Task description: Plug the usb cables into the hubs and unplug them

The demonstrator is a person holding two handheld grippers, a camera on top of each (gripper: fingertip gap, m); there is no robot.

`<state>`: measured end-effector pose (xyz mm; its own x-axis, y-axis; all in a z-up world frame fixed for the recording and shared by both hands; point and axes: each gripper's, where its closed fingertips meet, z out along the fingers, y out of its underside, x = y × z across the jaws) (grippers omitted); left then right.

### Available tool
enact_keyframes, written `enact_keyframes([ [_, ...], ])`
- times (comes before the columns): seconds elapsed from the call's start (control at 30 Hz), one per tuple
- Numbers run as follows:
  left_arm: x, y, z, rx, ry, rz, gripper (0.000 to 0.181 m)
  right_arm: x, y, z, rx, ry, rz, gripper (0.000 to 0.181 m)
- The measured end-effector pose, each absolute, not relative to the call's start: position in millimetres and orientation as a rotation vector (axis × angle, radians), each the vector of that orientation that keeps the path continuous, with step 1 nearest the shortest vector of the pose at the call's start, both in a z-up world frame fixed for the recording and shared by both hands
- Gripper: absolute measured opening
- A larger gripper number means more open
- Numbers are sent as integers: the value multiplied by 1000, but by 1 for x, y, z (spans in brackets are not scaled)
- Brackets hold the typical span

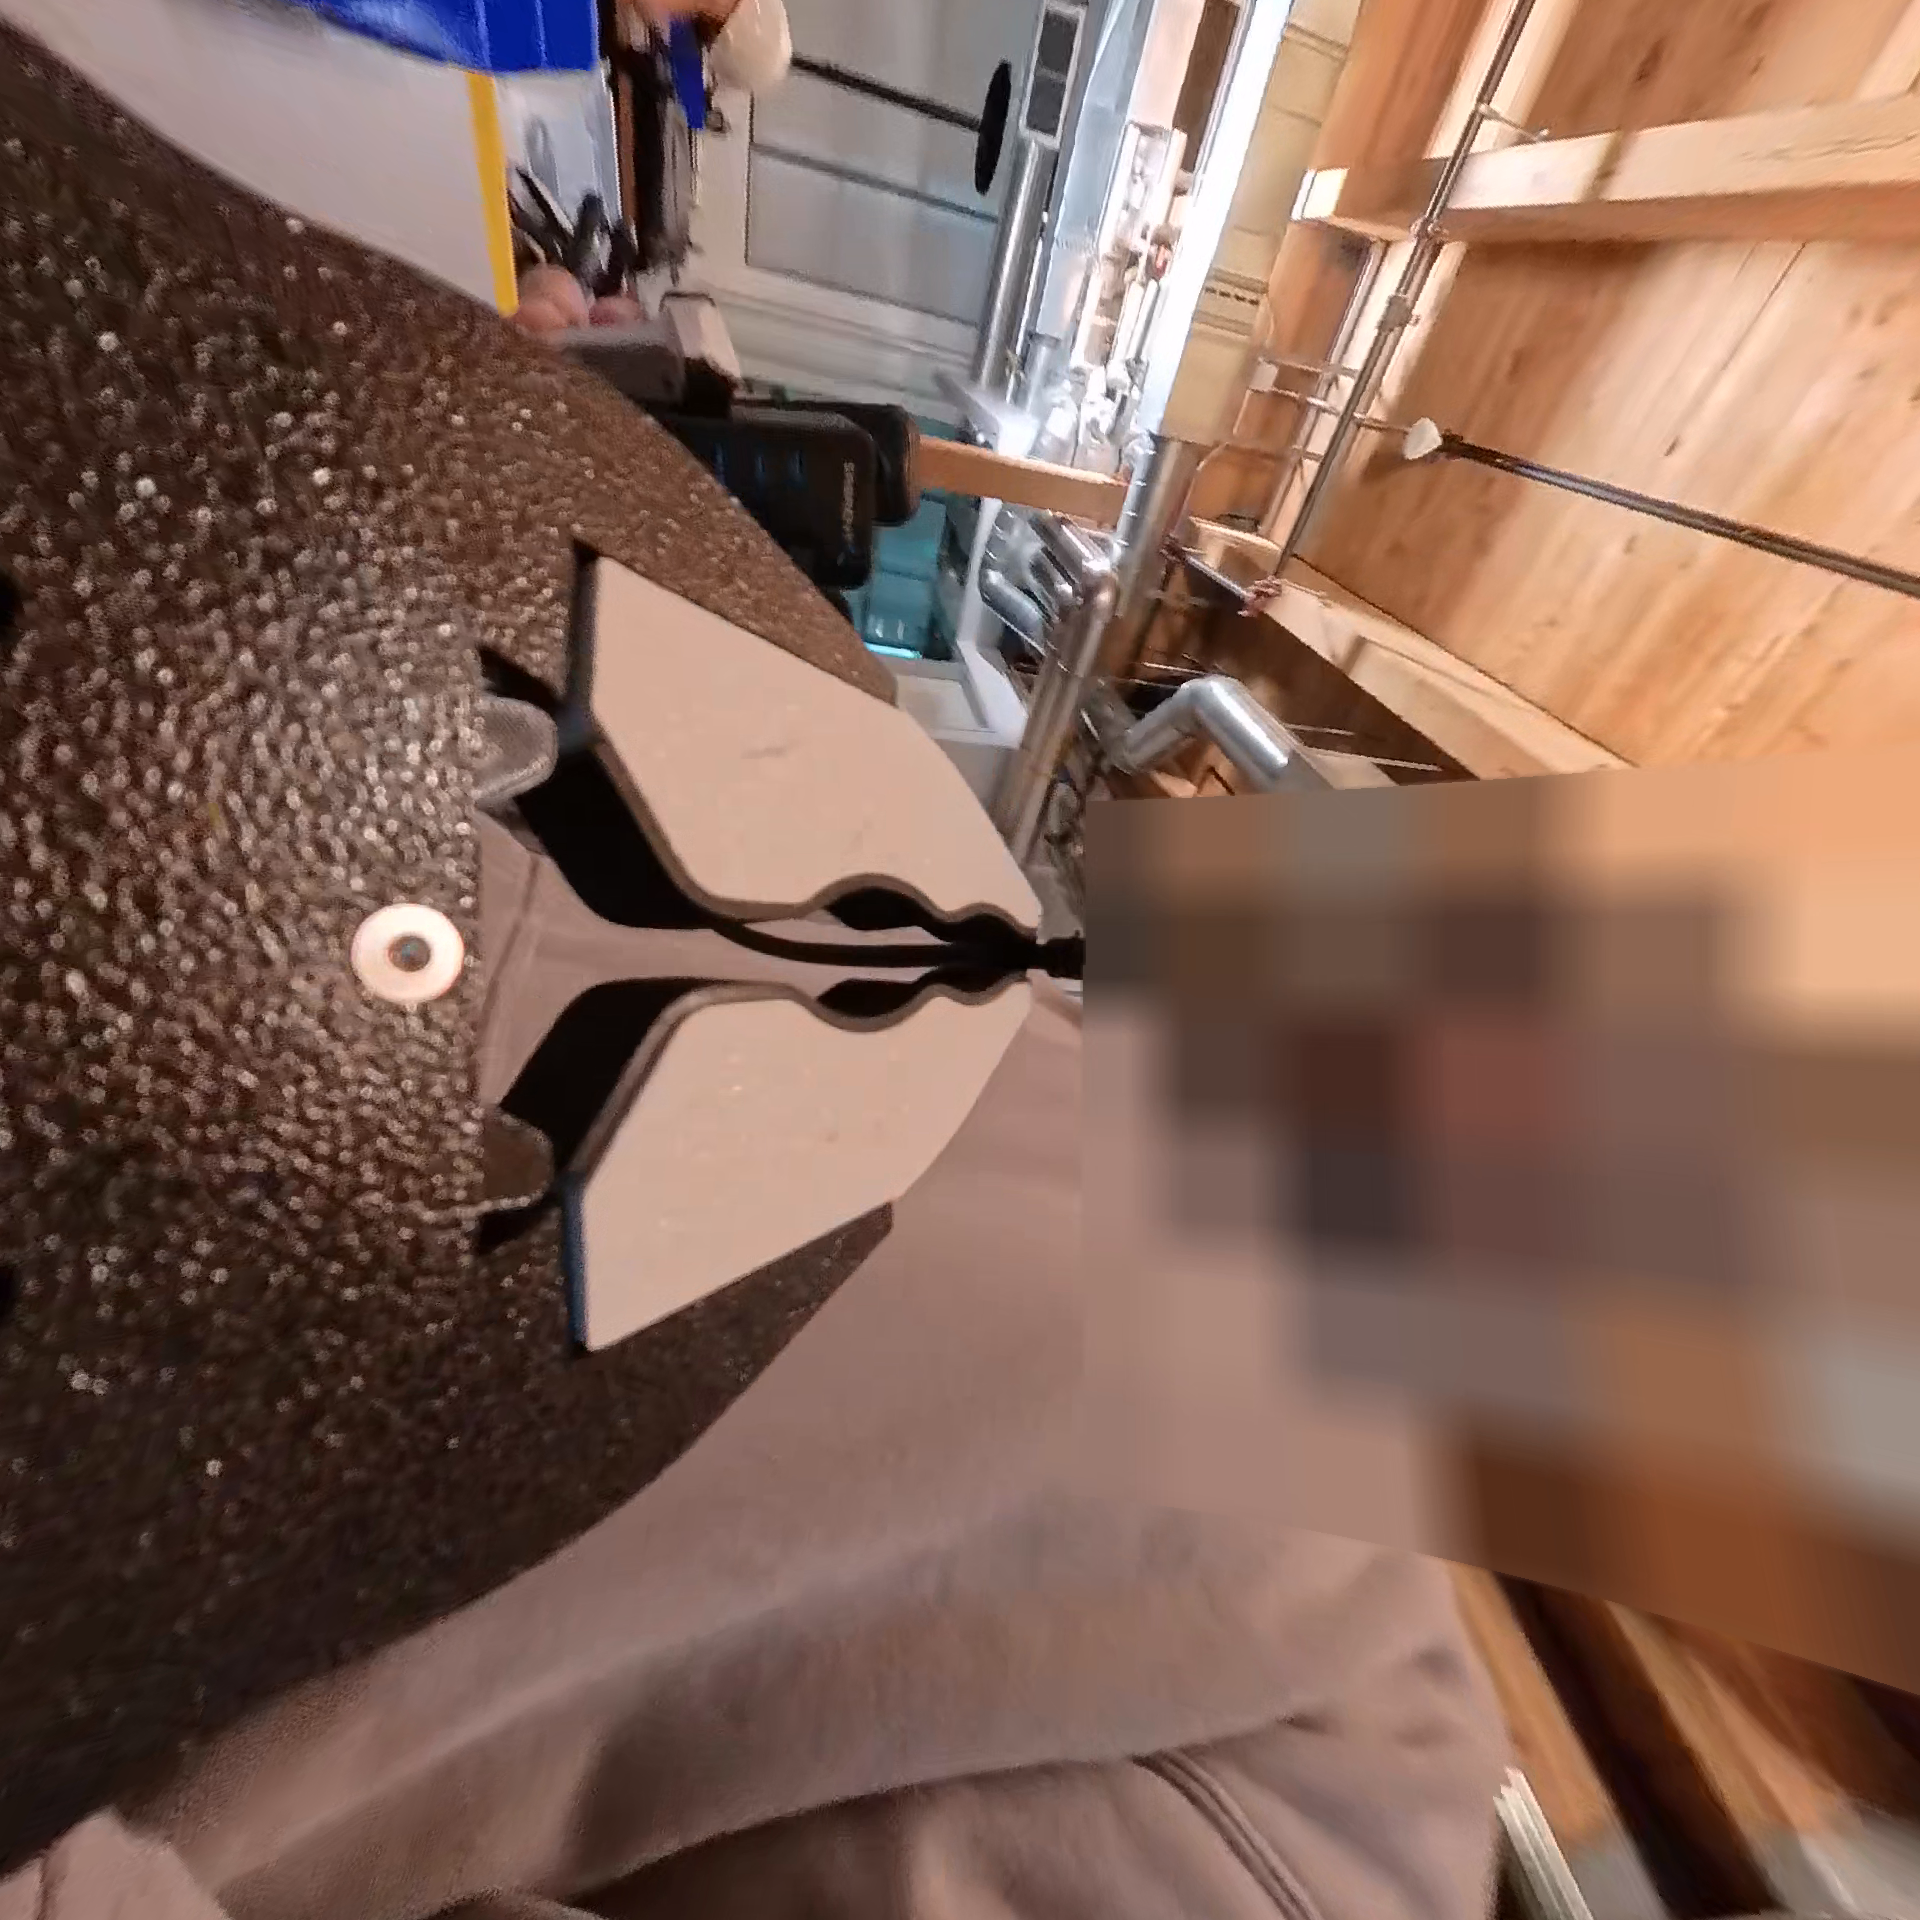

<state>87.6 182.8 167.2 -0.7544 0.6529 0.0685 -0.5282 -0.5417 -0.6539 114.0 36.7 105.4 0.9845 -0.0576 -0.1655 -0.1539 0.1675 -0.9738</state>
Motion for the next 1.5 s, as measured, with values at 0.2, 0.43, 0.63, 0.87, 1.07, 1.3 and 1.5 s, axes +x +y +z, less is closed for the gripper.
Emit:
enact_keyframes([
  [0.2,100,159,143,20,-904,2104,3,120,34,102,-1407,191,14,74],
  [0.43,98,145,123,127,-865,1986,3,123,31,100,-1389,211,29,74],
  [0.63,116,123,92,368,-1005,1890,3,121,38,94,-1426,197,41,74],
  [0.87,134,119,55,626,-1274,1834,3,118,35,98,-1367,185,74,74],
  [1.07,131,120,52,599,-1514,1843,3,117,30,106,-1287,186,140,74],
  [1.3,165,119,26,934,-1731,1789,3,115,32,105,-1271,184,171,74],
  [1.5,183,132,-19,1268,-1926,1620,4,117,28,104,-1235,204,178,74],
])
